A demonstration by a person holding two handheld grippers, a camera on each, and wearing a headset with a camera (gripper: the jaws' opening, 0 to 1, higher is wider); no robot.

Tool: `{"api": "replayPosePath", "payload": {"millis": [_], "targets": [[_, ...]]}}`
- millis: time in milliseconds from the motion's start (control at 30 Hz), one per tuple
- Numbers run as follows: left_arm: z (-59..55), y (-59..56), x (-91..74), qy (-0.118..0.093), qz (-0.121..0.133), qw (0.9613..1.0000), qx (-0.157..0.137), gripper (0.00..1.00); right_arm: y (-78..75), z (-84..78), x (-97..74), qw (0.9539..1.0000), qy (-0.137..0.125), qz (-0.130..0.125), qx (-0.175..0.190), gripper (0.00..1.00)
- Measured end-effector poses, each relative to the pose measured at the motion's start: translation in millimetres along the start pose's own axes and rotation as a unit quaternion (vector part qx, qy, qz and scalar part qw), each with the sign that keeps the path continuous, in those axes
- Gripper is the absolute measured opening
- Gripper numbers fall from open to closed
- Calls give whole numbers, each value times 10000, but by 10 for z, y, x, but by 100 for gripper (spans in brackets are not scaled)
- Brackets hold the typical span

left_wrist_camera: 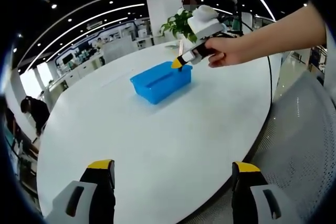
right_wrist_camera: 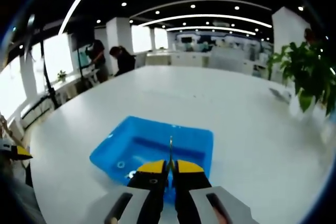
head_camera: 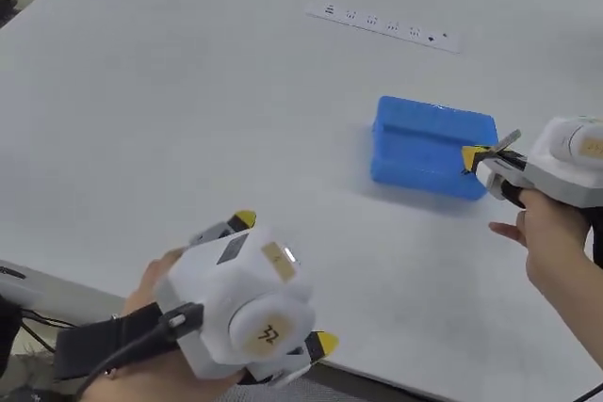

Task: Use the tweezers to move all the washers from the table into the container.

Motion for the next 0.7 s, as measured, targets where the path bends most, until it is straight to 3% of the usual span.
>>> {"api": "replayPosePath", "payload": {"millis": [233, 367, 533, 633, 700], "targets": [[-5, 4, -5, 6, -8, 10000, -18, 94, -34, -56, 42, 9999, 96, -42, 72, 3], [34, 23, -52, -171, -28, 9998, -114, 94, -8, -81, 57, 9996, 202, 36, 186, 3], [71, 39, -97, -345, 24, 9993, -150, 92, -7, 30, -85, 10000, -60, -24, 51, 3], [151, 56, -187, -652, 146, 9978, -30, 83, 33, 126, -260, 9997, -201, 51, 125, 3], [192, 46, -241, -735, 48, 9973, -16, 78, 43, 173, -328, 9994, -312, 140, 92, 3]]}}
Point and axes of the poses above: the centre of the closed fingertips' face, and the gripper's own axes: x roughly forward along the fingers, y roughly to its left, z roughly out of its top, the point moved 4 cm from there along -x, roughly backward along the fingers, and after that the axes turned 14 degrees about y, right-handed, at the moved point
